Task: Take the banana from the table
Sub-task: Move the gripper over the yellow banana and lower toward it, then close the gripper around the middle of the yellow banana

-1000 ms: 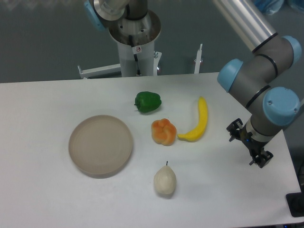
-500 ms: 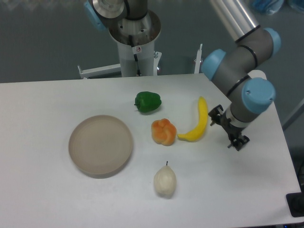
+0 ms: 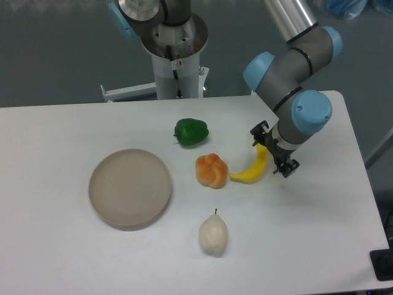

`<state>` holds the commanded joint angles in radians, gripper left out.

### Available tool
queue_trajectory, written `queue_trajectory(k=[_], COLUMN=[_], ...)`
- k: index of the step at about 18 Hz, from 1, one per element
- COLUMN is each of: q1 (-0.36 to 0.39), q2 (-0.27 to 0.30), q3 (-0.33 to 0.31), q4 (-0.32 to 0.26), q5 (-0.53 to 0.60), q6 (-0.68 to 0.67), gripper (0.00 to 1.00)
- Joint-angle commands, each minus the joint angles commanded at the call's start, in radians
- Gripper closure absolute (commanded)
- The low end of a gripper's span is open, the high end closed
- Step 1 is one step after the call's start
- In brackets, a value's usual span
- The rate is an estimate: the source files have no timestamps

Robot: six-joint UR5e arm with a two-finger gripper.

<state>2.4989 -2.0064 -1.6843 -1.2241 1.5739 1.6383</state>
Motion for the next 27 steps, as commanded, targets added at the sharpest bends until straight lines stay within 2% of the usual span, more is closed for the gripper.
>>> queue_trajectory(k=[4,7,10,17,20,25,27], q1=[0.014,0.012,0.008,-0.018,-0.034,-0.034,-0.034], q2=[0.021,0.028,0.031,0.023,0.020,0.002,-0.002], q3=[-0.035,-0.098,-0.120,-0.127,-0.146,-0.152,-0.152], q4=[0.011,0.121,0.185,0.222,0.238,0.307,0.310], q5=[0.000,-0.002,-0.002,-0.028,-0.028,-0.026,-0.025], q6=[-0.031,-0.097,-0.168,-0.360,-0.373,-0.367,-0.364], gripper=[0.00,0.00,0.00,0.00,0.00,0.00,0.11])
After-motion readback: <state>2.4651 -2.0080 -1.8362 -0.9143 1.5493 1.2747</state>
